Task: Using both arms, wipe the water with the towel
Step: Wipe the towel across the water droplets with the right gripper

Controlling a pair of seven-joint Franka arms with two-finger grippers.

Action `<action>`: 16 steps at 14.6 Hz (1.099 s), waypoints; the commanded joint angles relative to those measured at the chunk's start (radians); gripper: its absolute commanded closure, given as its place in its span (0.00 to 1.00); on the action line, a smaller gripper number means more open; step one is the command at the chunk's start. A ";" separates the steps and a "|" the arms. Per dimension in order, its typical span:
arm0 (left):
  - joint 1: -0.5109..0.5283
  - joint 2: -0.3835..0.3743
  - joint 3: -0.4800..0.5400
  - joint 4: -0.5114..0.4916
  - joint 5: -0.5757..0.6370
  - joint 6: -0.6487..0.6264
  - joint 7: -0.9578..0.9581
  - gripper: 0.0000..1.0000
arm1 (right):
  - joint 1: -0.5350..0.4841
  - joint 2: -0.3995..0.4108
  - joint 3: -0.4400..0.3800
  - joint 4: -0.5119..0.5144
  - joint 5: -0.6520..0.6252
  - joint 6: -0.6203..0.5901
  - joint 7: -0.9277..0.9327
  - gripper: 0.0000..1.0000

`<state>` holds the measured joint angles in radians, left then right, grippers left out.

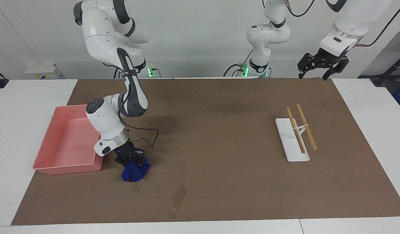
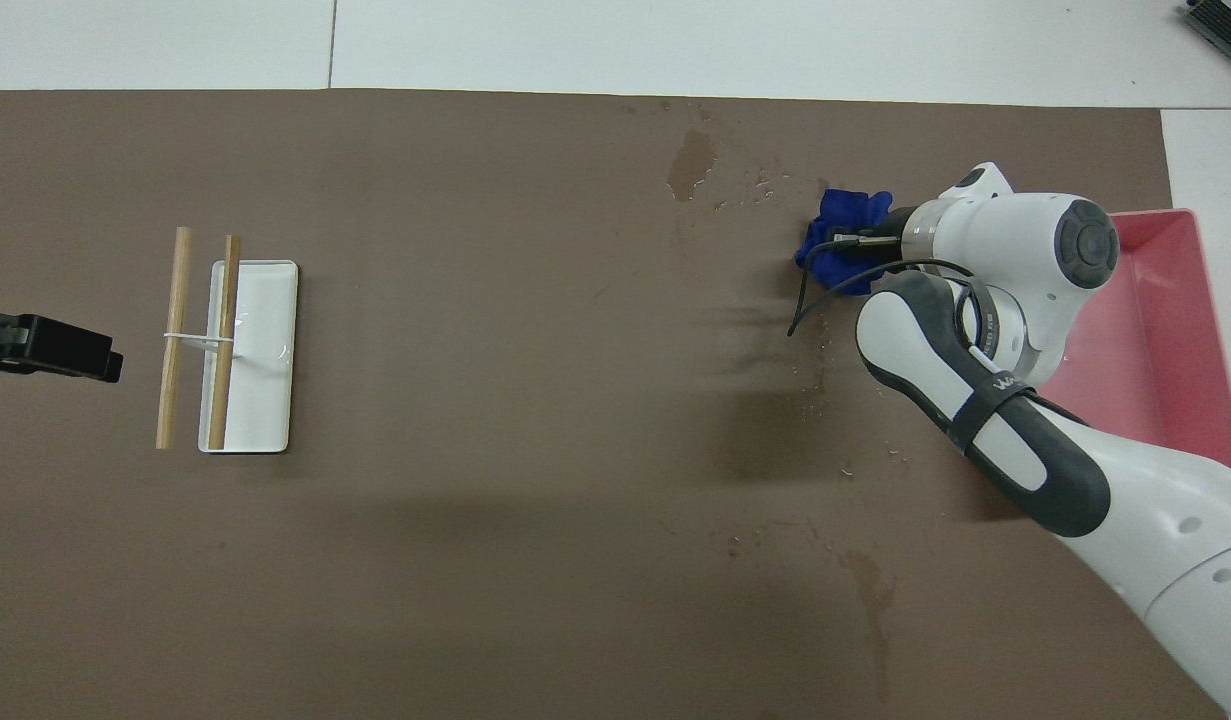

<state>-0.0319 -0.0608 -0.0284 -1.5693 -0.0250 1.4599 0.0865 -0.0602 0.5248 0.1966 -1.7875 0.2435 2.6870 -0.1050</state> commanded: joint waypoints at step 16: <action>0.003 -0.025 -0.002 -0.031 0.019 0.011 0.002 0.00 | 0.019 0.031 0.006 -0.033 -0.024 -0.071 -0.140 1.00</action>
<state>-0.0319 -0.0610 -0.0284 -1.5695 -0.0250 1.4599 0.0865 -0.0329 0.5772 0.1977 -1.7586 0.2434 2.7084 -0.2380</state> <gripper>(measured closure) 0.000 0.811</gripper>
